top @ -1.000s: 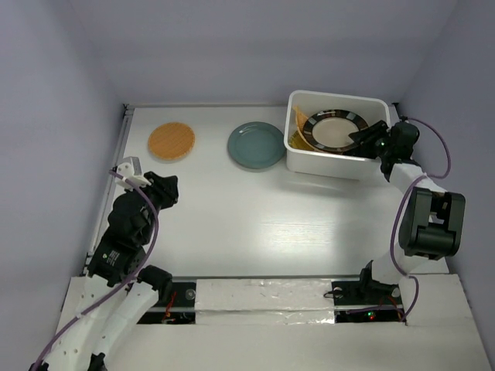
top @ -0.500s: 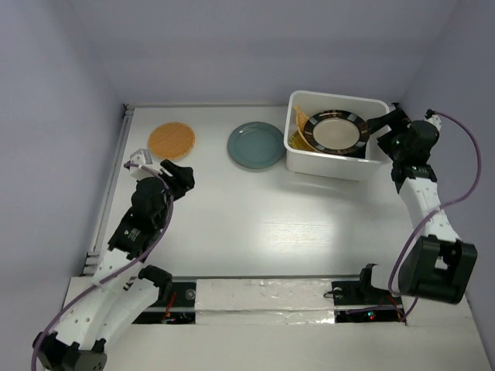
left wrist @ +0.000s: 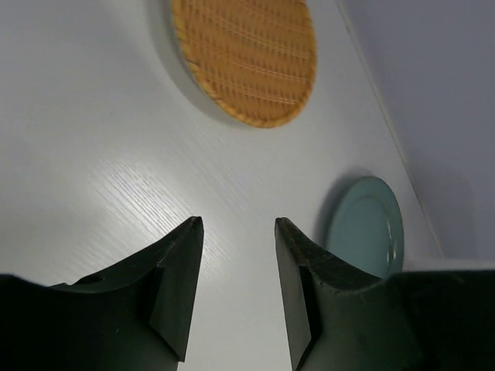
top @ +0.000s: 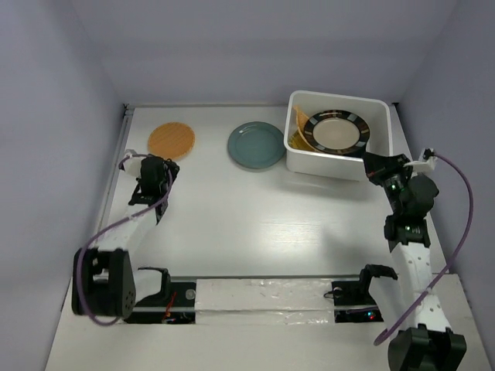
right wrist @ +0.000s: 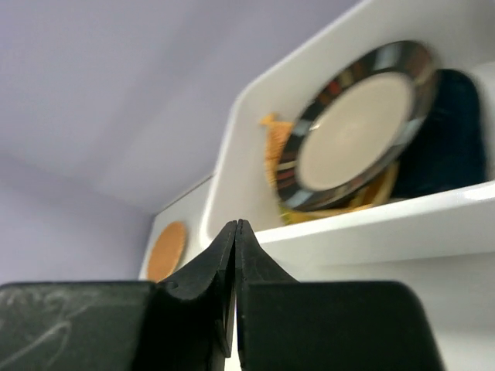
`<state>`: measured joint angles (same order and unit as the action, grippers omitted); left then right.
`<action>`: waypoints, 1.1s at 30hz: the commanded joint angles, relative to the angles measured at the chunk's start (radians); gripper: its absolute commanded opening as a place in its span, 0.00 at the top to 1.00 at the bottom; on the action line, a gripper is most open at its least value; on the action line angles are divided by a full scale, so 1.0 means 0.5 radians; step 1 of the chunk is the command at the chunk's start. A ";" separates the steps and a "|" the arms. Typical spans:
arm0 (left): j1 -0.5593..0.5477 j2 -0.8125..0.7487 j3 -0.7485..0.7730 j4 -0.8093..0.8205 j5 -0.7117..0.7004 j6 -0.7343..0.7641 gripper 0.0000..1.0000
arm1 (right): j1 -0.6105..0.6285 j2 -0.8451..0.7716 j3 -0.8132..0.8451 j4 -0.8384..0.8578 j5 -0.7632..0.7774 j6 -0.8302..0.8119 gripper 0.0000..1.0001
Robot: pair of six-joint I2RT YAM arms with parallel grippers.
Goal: Place the plates into the plastic bin on the countertop
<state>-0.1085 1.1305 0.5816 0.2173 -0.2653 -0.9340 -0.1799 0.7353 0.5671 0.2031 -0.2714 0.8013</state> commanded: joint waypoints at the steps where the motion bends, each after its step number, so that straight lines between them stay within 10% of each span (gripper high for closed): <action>1: 0.115 0.266 0.101 0.344 0.119 -0.178 0.62 | 0.148 -0.166 -0.112 0.299 -0.184 0.048 0.94; 20: 0.392 1.454 0.635 0.661 0.392 -0.433 0.48 | 0.470 0.213 -0.208 0.637 -0.703 -0.035 0.82; 25: 0.392 1.641 0.742 0.719 0.402 -0.494 0.61 | 0.470 0.300 -0.211 0.714 -0.724 -0.023 0.82; 29: 0.392 1.700 0.702 0.854 0.423 -0.525 0.96 | 0.489 0.327 -0.208 0.710 -0.694 -0.044 0.82; 33: 0.413 1.581 0.562 1.029 0.472 -0.494 1.00 | 0.568 0.340 -0.177 0.680 -0.693 -0.084 0.82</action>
<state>0.0879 1.9694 0.9211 0.7036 -0.0360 -1.2083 0.0700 0.9051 0.4580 0.4839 -0.6022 0.7860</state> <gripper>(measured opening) 0.050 0.181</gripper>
